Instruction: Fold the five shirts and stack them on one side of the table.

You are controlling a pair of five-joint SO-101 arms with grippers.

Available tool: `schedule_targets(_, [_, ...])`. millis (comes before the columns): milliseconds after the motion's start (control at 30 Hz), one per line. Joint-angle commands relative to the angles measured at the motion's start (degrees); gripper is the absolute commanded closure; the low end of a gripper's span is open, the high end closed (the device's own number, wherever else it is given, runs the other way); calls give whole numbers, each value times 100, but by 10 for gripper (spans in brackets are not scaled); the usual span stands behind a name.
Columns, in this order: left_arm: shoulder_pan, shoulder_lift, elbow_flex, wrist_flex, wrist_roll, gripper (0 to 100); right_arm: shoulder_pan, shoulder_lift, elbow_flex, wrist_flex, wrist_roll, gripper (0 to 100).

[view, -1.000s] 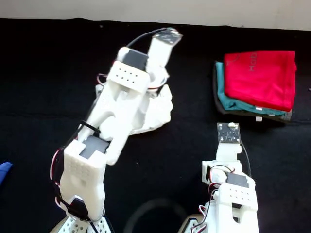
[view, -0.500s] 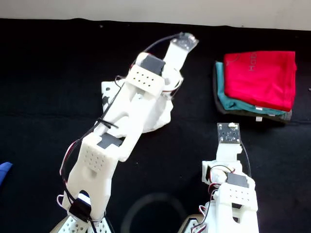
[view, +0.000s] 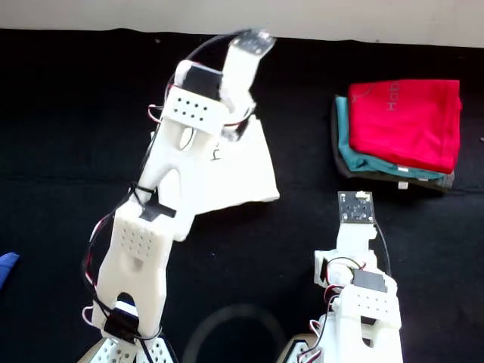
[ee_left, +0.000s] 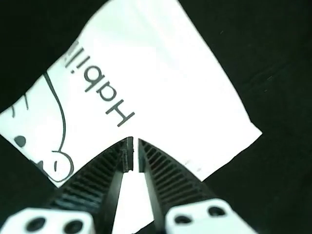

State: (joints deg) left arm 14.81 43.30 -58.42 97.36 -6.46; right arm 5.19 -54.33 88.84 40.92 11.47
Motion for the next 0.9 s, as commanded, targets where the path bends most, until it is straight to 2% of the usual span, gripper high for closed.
schedule_targets(0, [75,163,277,70,35,992,92,4,101,-92,-53,865])
schedule_targets(333, [980,998,321,62,35,990,92,4,101,-92,-53,865])
schedule_targets(533, [681,708,-338,211,35,990,92,4,101,-92,-53,865])
schedule_targets(700, [426,-92,-602,387,35,987,92,4,-31,-40,-26,861])
schedule_targets(867, [4,-1569,268,396,18,986,84,48,-1666,1508,-105,861])
